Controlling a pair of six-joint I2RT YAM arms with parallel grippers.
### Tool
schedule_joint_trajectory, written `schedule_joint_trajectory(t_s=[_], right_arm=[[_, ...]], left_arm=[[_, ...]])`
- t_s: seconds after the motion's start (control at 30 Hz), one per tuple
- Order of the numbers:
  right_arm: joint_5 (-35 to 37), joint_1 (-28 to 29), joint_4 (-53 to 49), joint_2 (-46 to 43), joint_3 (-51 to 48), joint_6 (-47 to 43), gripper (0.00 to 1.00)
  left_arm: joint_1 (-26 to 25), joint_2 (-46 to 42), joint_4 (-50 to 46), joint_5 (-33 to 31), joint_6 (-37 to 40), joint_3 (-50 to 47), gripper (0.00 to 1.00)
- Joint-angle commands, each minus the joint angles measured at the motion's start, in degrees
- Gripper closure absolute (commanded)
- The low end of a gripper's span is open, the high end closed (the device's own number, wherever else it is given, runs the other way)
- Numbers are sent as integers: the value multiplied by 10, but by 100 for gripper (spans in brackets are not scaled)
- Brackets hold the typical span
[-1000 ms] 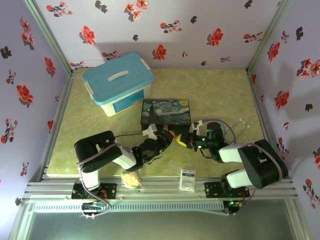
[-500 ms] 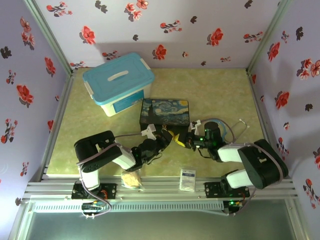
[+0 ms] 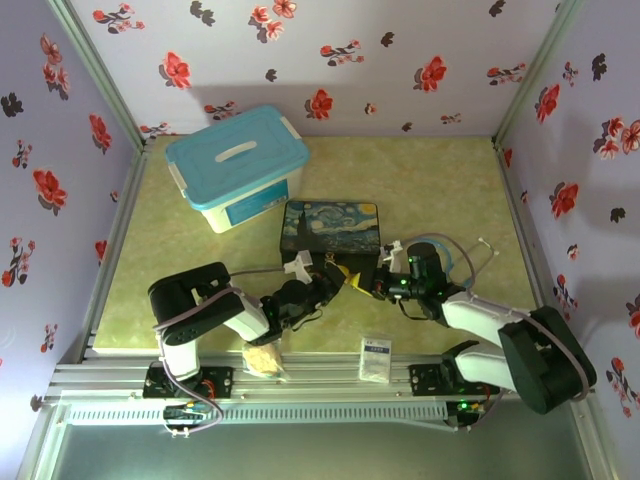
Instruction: Unlock a padlock with a key
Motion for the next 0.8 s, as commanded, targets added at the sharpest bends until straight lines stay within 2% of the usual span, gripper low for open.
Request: schedule_joint_trajectory(t_s=[0.0,0.27,0.37,0.57,0.77], right_arm=[[35,4,122,12,16,32,99],[87,23,184,7,-1,107,96],[107,23,79,-12,9,90,92],[152,20,-45,-64,-7,18,79],[174,16,-96,-96,-10,-13,76]], left_arm=[[-19,-1,15,54,7,13,100],[-21,21,16,50,-1,22,100],[-12,19,15,43,-5,9,100],[-6,22,15,34,-9,-2,100],[-6,21,14,29,7,-7,100]])
